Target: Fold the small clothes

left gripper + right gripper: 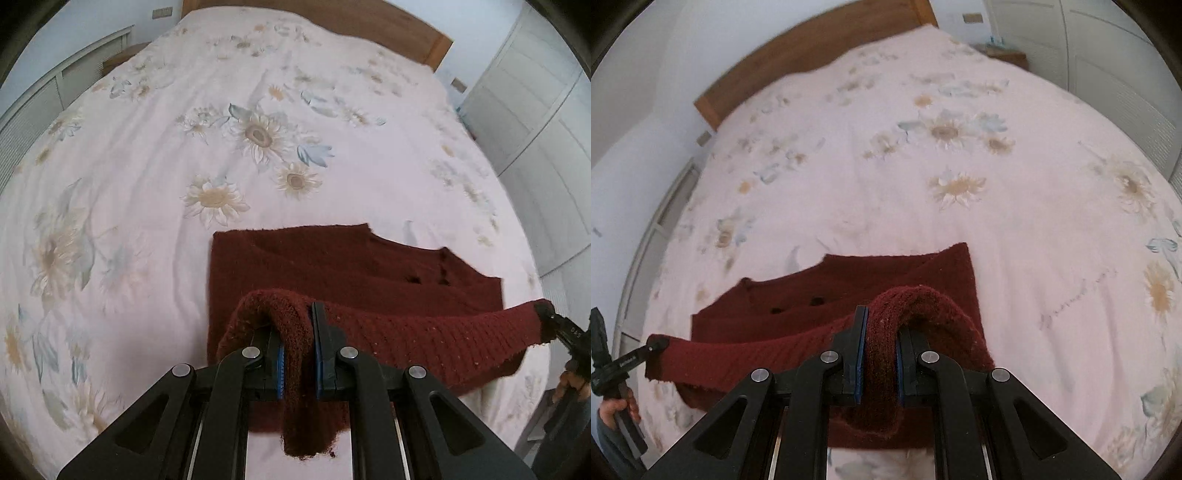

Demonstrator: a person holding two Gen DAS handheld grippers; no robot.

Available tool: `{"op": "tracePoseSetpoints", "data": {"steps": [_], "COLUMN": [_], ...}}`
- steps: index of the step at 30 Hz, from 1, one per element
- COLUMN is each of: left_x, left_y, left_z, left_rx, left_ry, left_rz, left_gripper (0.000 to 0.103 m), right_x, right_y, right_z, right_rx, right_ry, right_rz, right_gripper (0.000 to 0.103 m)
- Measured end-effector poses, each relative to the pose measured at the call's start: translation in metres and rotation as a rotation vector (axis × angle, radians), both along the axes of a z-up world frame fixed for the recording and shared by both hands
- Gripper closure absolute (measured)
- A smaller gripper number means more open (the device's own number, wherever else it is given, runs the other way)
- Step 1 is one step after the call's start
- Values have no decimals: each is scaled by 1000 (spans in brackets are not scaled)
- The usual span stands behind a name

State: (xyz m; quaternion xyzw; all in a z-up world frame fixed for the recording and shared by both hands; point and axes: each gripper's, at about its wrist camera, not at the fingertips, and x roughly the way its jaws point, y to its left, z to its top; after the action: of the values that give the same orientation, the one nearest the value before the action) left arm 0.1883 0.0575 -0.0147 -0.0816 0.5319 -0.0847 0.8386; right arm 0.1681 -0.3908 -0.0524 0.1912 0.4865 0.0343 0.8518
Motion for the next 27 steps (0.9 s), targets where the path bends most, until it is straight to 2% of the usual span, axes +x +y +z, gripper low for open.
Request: {"op": "tracePoseSetpoints", "data": {"steps": [4,6,11,13,14,16,20,22,24,27], "left_x": [9,9,10,11,11,13,14,13,11,9], "left_y": [-14,-18,-23,-22,-22,-22,-24,-26,-28,-30], "left_z": [-31,-47,-69,-72,-71,-67,-51,-39,-29,-14], "left_rx": [93,128,182,171,163,138,116,135,122,97], "left_ry": [26,26,61,77,84,93,80,54,36,8], "left_rz": [-17,-9,13,30,36,43,35,37,25,24], "left_gripper": [92,92,88,80,76,59,40,26,23,13], "right_x": [21,24,29,30,30,30,29,28,27,25], "right_y": [8,8,11,11,11,11,11,11,13,19], "right_z": [-39,-53,-68,-67,-65,-58,-39,-28,-17,0], "right_rx": [-44,-35,-21,-21,-25,-46,-67,-63,-75,-98], "right_ry": [90,116,138,138,139,137,108,83,62,29], "right_rz": [8,-4,8,15,15,14,4,4,10,33], "right_gripper": [90,88,87,81,74,68,49,46,39,30]}}
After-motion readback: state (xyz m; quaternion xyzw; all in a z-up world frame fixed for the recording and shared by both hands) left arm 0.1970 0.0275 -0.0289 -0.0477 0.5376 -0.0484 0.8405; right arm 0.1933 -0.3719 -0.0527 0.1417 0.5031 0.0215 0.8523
